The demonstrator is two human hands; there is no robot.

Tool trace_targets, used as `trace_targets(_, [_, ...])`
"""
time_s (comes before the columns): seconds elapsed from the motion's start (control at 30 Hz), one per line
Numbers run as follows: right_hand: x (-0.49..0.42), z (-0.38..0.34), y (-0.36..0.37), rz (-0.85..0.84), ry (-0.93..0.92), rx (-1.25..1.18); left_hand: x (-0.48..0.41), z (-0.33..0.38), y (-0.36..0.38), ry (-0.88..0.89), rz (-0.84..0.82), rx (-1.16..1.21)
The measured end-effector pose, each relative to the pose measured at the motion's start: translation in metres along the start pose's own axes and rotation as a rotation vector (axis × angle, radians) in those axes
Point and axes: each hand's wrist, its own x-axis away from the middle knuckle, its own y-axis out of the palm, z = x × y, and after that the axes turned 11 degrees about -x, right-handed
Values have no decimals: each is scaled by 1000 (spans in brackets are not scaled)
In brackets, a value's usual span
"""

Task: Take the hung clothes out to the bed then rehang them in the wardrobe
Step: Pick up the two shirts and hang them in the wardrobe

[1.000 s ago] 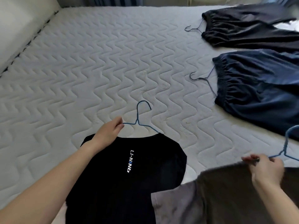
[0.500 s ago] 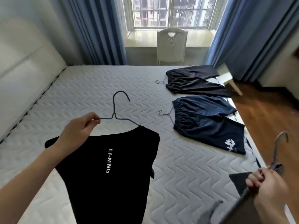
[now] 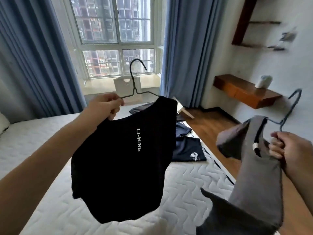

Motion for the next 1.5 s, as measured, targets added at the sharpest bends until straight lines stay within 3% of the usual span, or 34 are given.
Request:
trace_targets(0.1, [31, -39, -2, 413, -259, 270, -13, 33, 17, 97, -85, 97])
trace_targets(0.13, [45, -51, 4, 482, -330, 371, -15, 44, 22, 140, -113, 119])
trace_targets(0.23, [86, -88, 14, 563, -473, 549, -18, 83, 43, 246, -172, 171])
trace_targets(0.37, [134, -128, 7, 685, -579, 436, -15, 127, 87, 338, -252, 213])
trace_targets(0.47, [159, -135, -21, 707, -525, 227, -4, 146, 141, 343, -340, 185])
trace_targets(0.7, [217, -141, -94, 835, -569, 155, 19, 173, 290, 380, -549, 102])
trace_targets(0.9, [266, -167, -149, 653, -568, 26, 55, 234, 409, 502, -777, 46])
trace_targets(0.93, [280, -175, -156, 778, -704, 172, 65, 243, 427, 513, -821, 55])
trace_targets(0.97, [293, -180, -160, 810, -729, 198, 76, 253, 444, 524, -868, 66])
trace_targets(1.03, [313, -179, -171, 766, -657, 13, 100, 272, 476, 549, -979, 86])
trace_targets(1.13, [343, -184, -160, 951, -798, 169, 135, 300, 514, 536, -1195, 163])
trace_targets(1.27, [385, -200, -153, 1165, -861, 152, 171, 335, 551, 583, -1502, 226])
trace_targets(1.37, [415, -209, -149, 1218, -958, 167, 195, 366, 583, 606, -1656, 232])
trace_targets(1.5, [438, -220, -129, 1316, -955, 183, 229, 406, 622, 646, -1907, 145])
